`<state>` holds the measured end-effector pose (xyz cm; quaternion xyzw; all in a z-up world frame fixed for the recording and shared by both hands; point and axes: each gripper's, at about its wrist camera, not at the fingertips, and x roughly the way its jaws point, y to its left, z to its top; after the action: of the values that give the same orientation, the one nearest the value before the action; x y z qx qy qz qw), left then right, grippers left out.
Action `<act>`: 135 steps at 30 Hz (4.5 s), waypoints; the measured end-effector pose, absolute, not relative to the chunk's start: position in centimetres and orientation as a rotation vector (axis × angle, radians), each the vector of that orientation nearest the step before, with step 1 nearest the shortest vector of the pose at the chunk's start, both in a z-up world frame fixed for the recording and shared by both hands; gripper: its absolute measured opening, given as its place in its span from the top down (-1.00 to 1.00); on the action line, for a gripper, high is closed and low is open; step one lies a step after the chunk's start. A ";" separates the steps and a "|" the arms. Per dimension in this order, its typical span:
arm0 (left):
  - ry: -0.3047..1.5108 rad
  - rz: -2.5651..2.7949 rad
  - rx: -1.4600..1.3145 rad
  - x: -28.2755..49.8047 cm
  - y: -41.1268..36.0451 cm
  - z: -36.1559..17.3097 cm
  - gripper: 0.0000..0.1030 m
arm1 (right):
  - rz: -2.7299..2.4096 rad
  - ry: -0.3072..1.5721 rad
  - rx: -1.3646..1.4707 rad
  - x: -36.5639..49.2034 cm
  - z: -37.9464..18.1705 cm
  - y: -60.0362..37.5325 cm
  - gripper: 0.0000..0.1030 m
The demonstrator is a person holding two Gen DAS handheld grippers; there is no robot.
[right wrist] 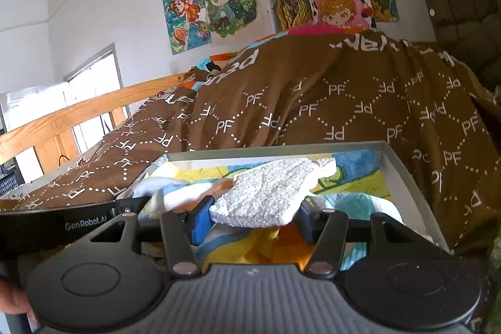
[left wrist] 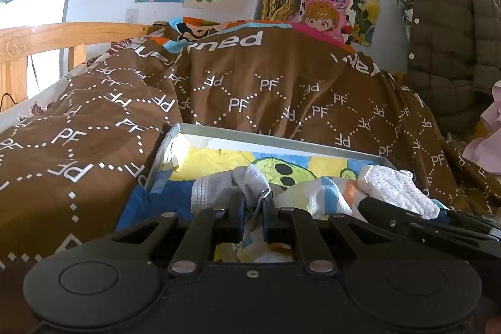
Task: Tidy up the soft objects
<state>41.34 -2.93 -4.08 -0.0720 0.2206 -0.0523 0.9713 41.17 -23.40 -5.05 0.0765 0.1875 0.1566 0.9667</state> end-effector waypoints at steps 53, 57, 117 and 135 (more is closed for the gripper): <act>0.307 0.025 -0.222 30.6 -3.6 3.7 -0.98 | 0.145 0.310 0.144 32.1 3.9 -29.3 -0.99; 0.298 0.024 -0.212 28.8 -3.8 4.6 -0.98 | 0.156 0.285 0.137 30.8 4.8 -29.1 -0.99; 0.229 0.106 -0.126 14.0 -4.1 4.6 -0.99 | 0.115 0.263 0.157 17.6 3.6 -28.4 -0.99; 0.255 0.101 -0.130 12.3 -2.7 3.1 -0.99 | 0.126 0.282 0.106 14.9 2.5 -26.8 -0.99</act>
<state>12.27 -2.72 3.11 -0.0649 0.1269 0.0503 0.9885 14.85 -26.78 2.55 0.0528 0.1404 0.0626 0.9867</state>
